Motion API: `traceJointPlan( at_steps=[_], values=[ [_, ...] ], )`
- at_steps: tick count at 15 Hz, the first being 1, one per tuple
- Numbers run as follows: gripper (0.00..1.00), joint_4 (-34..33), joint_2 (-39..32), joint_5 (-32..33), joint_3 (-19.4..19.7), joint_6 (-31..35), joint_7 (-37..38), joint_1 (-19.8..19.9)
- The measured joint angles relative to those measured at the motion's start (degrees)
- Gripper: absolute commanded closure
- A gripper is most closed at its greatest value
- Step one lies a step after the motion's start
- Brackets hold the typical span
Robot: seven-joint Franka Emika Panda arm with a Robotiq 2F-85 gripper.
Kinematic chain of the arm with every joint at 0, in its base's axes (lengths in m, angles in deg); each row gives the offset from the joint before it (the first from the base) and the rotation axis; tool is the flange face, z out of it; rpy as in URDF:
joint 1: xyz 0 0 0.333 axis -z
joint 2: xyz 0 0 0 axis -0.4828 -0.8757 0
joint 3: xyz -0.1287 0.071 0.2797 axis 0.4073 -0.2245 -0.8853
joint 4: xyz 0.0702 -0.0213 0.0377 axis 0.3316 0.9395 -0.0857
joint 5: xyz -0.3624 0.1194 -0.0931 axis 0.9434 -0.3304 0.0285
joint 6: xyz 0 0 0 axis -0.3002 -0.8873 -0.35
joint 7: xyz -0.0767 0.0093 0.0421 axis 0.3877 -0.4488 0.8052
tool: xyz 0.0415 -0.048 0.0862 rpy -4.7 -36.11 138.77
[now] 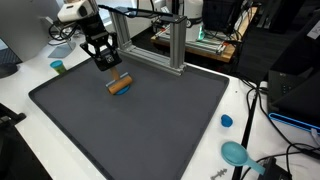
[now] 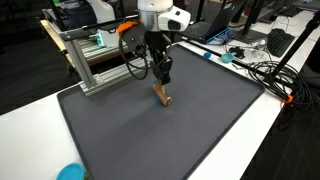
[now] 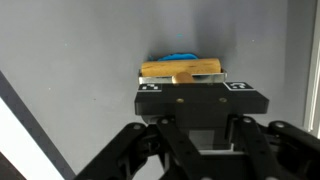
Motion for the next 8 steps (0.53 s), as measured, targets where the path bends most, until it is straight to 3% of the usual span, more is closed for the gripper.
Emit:
traceJointPlan(
  at_steps=[8],
  values=[
    [0.78, 6.7, 3.4, -0.5, -0.9, 7.4, -0.3, 0.2]
  ],
)
